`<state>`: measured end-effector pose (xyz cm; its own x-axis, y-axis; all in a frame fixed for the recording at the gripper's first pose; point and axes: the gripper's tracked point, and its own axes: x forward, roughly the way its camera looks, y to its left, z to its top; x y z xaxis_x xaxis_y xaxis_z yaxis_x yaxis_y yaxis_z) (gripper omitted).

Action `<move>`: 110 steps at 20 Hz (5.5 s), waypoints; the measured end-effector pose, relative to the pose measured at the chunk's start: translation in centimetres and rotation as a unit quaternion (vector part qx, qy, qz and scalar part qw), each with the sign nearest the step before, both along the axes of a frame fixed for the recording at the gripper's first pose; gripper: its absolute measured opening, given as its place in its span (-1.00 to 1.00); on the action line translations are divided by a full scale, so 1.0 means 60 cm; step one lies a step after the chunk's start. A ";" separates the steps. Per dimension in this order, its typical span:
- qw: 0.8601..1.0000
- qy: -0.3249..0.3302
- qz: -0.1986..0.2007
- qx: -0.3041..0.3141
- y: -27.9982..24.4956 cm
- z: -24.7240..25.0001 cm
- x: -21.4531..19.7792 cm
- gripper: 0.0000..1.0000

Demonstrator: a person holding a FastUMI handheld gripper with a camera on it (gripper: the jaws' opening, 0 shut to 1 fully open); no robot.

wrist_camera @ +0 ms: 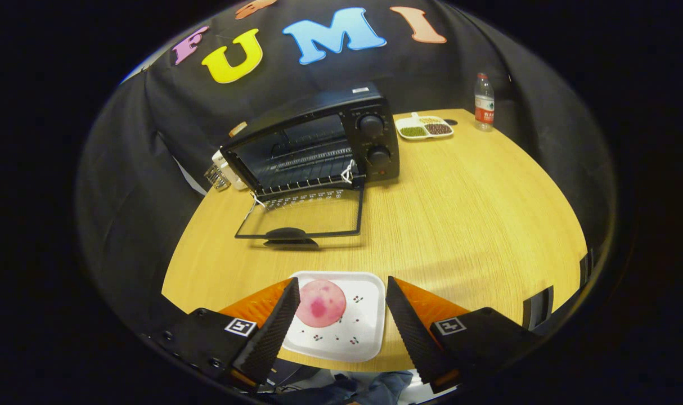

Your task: Open the toaster oven, put the food inside, and close the toaster oven door.

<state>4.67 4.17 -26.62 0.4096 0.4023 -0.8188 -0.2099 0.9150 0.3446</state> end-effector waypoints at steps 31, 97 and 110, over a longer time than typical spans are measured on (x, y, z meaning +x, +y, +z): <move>0.971 0.228 0.059 0.038 -0.021 -0.132 -0.078 -0.97; 0.808 0.040 -0.511 0.292 0.321 -0.076 0.346 -0.96; 0.885 -0.039 -0.396 0.240 0.329 -0.008 0.295 0.96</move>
